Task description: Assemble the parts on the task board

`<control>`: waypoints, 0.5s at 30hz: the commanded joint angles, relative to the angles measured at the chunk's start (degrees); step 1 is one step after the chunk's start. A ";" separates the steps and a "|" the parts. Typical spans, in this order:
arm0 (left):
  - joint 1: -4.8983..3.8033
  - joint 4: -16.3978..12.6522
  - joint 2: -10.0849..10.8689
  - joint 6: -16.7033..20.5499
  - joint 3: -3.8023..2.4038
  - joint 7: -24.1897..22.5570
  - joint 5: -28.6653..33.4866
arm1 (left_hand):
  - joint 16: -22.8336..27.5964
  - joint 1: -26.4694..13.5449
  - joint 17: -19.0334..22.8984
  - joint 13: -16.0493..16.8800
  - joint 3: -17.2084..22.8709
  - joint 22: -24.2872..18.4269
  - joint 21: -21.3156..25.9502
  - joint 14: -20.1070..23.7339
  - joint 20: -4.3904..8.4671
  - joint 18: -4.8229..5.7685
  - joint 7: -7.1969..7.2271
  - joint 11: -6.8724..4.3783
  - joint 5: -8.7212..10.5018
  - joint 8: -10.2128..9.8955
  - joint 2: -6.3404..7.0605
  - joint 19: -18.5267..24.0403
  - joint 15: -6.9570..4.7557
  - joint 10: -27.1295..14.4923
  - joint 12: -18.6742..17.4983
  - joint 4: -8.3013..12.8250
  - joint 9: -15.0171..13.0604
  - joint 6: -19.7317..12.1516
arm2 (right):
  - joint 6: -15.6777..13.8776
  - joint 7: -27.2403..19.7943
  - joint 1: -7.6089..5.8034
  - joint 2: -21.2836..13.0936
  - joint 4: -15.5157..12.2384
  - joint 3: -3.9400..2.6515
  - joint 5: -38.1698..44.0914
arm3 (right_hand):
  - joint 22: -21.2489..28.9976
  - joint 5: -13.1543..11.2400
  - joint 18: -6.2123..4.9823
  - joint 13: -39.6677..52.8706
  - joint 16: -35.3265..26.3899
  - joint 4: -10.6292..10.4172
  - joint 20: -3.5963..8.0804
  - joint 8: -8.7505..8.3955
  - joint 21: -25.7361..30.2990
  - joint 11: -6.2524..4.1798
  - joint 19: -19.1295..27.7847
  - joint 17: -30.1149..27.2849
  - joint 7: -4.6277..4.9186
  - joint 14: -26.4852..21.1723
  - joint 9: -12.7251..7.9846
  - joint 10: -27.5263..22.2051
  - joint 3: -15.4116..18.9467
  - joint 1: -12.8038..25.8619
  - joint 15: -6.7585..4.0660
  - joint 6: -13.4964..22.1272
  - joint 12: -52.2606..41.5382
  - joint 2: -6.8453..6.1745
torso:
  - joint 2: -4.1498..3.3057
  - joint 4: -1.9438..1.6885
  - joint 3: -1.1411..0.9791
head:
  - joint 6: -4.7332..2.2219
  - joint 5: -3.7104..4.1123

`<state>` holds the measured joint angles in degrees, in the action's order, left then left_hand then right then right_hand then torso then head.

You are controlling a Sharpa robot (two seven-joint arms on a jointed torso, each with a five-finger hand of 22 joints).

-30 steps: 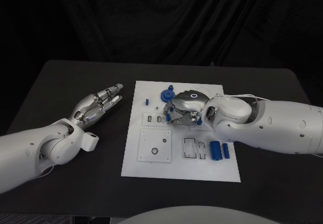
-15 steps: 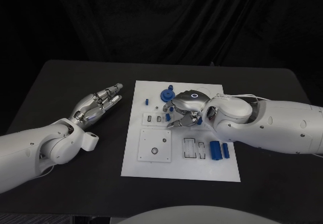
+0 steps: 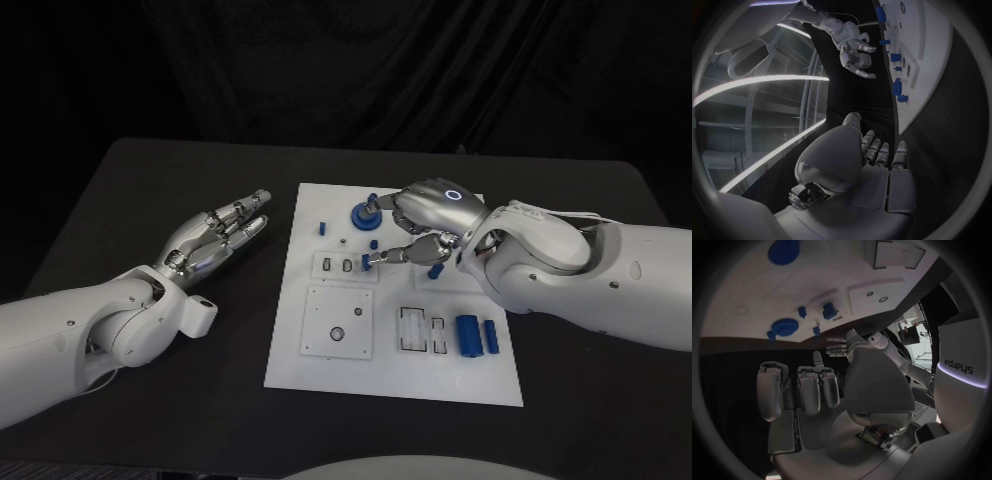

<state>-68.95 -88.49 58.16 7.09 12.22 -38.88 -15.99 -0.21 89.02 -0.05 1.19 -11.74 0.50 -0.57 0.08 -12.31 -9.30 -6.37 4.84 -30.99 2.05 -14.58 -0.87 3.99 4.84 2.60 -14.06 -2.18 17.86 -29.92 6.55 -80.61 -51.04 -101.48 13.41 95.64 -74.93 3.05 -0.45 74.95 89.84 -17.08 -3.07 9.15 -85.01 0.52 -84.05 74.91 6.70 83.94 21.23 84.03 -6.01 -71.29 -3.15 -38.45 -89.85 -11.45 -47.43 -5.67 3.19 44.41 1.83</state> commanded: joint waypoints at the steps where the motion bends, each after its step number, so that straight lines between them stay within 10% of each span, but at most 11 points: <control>1: -0.12 -0.99 0.39 4.04 -0.06 -9.25 -2.22 | 0.21 0.37 0.05 0.07 0.35 0.06 -0.31 -0.08 -0.22 -1.08 -0.10 0.20 -0.38 0.35 0.09 -0.06 0.04 0.37 0.25 0.12 -0.06 0.47 | -7.21 -3.37 -1.05 -1.20 -1.18 -0.02 -0.11 | -13.45 -0.28 -0.77 15.05 0.16 0.09 -0.27 0.04 -0.29 0.39 -3.84 15.09 -0.29 6.06 -0.06 5.97 0.35 0.49 0.31 -0.11 -0.15 0.14 | 0.22 0.05 -0.11 | -0.36 -0.53; 9: -0.88 -2.75 0.95 8.82 -0.07 -8.00 -5.05 | -0.91 1.29 -0.78 1.22 1.98 1.60 -3.37 -2.74 -1.58 -1.19 -1.05 2.26 -1.79 0.51 1.03 -4.06 2.10 7.30 5.07 -0.48 -0.23 3.17 | -10.78 -7.80 -2.52 -4.09 -1.39 0.36 -5.29 | -13.72 1.33 -0.58 15.05 0.16 0.73 -0.19 1.55 -1.07 0.17 -4.20 15.09 -0.58 6.06 -0.39 5.97 -2.97 -1.99 0.17 -2.54 -0.15 5.67 | 1.18 0.22 -0.63 | -0.06 -1.65; 11: -1.57 -2.16 0.26 9.51 -0.07 -7.41 -5.45 | -4.62 2.13 -2.70 2.42 3.13 2.93 -6.35 -10.81 -2.82 -1.15 -0.83 5.00 -2.03 0.47 1.55 -8.52 4.48 14.24 10.91 -1.27 -0.26 3.62 | -10.72 -8.07 -2.62 -4.78 -0.76 0.52 -6.07 | -13.78 2.60 -0.53 15.05 0.16 0.95 -0.20 1.83 -1.26 0.16 -4.28 15.09 -0.57 6.06 -0.60 5.97 -3.31 -2.60 0.16 -2.94 -0.15 6.35 | 1.58 0.26 -0.87 | -0.09 -1.95; 12: -1.85 -1.86 -0.05 9.59 -0.07 -7.20 -5.54 | -8.95 2.73 -4.12 3.23 4.24 3.69 -8.20 -17.53 -3.56 -0.98 -0.80 6.70 -1.64 0.55 1.71 -11.62 5.85 18.56 15.21 -2.23 -0.35 4.40 | -10.65 -8.14 -2.65 -5.02 -0.53 0.56 -6.27 | -13.81 7.49 -0.51 15.05 0.16 1.66 -0.21 2.43 -1.35 0.28 -4.32 15.09 -0.40 6.06 -0.80 5.97 -4.36 -4.06 0.22 -4.10 -0.15 7.95 | 1.79 0.31 -1.01 | -0.02 -2.00; 15: -3.04 -0.10 -1.73 9.86 -0.07 -6.31 -5.84 | -19.10 2.51 -6.72 4.92 6.33 7.70 -17.62 -28.52 -4.06 -0.10 -1.05 8.54 3.21 0.52 1.11 -26.75 7.23 22.55 22.00 -2.60 -0.38 4.95 | -10.64 -8.55 -2.69 -6.16 0.68 0.68 -6.85 | -13.82 13.37 -0.50 15.05 0.16 3.08 -0.38 2.62 -1.40 0.50 -4.33 15.09 -0.13 6.06 -1.52 5.97 -5.69 -6.41 0.43 -4.74 -0.15 8.84 | 2.28 0.45 -1.47 | 0.04 -2.37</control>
<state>-71.46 -89.16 56.97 14.34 12.25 -38.88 -19.99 -17.02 91.44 -6.21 5.62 -5.94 7.48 -16.38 -26.34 -16.31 -9.29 -7.38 13.02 -28.90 2.28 -13.08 -24.69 10.95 26.43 22.84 -16.55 -2.49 22.40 -37.96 0.11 -83.20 -56.82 -101.29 14.08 91.23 -74.93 15.13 -0.45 74.93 89.83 -14.27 -3.07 11.53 -86.03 0.52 -84.05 74.91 6.62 83.94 19.91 84.04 -11.35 -77.00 -3.15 -42.67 -89.84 -2.60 -45.84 -5.37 2.27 44.36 -0.27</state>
